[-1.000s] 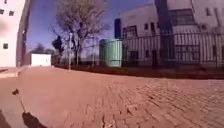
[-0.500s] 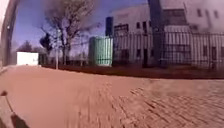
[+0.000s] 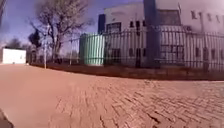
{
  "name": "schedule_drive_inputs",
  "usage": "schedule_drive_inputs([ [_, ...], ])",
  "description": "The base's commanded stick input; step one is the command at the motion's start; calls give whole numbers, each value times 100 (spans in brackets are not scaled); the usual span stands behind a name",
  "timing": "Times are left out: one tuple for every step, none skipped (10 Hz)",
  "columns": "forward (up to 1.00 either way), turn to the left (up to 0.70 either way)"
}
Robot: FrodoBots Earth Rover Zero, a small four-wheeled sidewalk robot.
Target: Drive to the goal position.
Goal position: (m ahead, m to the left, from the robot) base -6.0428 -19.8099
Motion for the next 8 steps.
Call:
schedule_drive_inputs([
  [100,-27],
  [100,-27],
  [100,-27],
  [100,-27],
  [100,-27],
  [86,-23],
  [43,-12],
  [-100,0],
])
